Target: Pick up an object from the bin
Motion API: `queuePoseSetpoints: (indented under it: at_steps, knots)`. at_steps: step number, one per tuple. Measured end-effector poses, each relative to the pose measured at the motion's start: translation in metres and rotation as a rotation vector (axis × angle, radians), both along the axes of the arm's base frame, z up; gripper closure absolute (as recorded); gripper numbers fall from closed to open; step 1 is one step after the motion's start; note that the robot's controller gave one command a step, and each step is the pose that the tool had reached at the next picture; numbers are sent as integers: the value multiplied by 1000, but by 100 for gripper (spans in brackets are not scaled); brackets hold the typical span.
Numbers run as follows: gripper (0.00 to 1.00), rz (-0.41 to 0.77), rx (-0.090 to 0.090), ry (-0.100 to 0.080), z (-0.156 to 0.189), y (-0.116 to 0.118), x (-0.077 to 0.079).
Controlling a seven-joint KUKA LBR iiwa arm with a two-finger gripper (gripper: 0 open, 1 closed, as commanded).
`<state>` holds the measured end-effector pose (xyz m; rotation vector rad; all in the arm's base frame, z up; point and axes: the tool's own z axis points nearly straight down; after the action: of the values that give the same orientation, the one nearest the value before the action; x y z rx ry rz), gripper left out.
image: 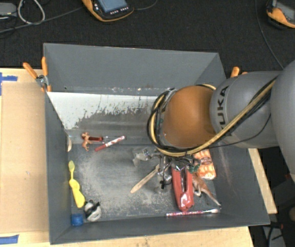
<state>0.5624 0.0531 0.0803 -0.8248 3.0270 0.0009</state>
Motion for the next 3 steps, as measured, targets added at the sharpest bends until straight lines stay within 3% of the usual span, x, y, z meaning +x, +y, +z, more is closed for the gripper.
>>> queuePoseSetpoints:
  at_steps: [1,2,3]
  knots:
    - [100,-135,-1,11,-10,1,-6]
    - [100,-135,-1,11,-10,1,-6]
    - [100,-136,-1,20,14,2,-9]
